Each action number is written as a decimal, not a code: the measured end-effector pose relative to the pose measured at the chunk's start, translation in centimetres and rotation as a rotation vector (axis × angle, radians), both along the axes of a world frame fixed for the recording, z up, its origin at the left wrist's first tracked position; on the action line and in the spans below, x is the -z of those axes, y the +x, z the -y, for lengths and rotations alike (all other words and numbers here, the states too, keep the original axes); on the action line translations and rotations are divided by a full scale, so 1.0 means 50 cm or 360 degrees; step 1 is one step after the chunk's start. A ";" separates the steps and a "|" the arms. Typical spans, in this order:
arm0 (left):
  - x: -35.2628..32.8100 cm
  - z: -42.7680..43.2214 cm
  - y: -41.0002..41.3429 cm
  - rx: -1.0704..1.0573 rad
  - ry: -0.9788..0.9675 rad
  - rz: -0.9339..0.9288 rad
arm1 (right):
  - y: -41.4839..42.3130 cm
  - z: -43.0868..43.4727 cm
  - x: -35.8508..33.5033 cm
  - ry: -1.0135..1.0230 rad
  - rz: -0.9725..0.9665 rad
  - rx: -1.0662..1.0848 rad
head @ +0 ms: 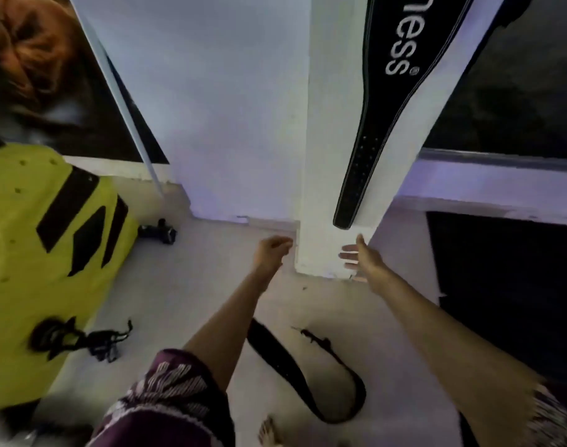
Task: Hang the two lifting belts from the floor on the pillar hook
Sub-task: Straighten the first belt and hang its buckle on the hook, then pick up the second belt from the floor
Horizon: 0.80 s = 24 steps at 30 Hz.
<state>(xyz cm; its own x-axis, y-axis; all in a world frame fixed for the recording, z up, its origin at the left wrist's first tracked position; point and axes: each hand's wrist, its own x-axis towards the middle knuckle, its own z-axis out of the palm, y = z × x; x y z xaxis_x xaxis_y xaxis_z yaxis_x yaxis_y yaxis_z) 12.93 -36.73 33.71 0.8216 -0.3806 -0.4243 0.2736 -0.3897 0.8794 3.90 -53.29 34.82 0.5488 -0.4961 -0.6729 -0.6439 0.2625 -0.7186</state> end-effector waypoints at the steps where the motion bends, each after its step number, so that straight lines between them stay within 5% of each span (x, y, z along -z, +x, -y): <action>1: 0.037 -0.048 -0.016 -0.0024 0.0091 -0.0075 | -0.005 -0.043 0.029 0.0036 -0.0057 -0.0065; 7: 0.234 -0.307 -0.063 -0.0140 0.0424 -0.0417 | 0.014 -0.257 0.198 0.0284 -0.0208 -0.0508; 11: 0.386 -0.371 -0.057 -0.0053 0.0531 -0.0599 | -0.002 -0.305 0.355 0.0364 -0.0305 -0.0286; 17: 0.664 -0.224 -0.108 0.0195 0.0439 -0.0791 | -0.091 -0.221 0.641 0.0241 -0.0521 0.0155; 24: 1.148 0.022 -0.222 0.0005 0.0425 -0.1412 | -0.142 -0.035 1.110 -0.0209 -0.0582 -0.0059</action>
<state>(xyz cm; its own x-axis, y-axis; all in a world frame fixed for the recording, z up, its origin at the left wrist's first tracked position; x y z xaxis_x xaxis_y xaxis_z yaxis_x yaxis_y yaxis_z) 1.83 -37.84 -23.69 0.1532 -0.1810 -0.9715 0.8023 -0.5512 0.2293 -3.21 -51.52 -20.69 0.3035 -0.5754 -0.7594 -0.8713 0.1550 -0.4657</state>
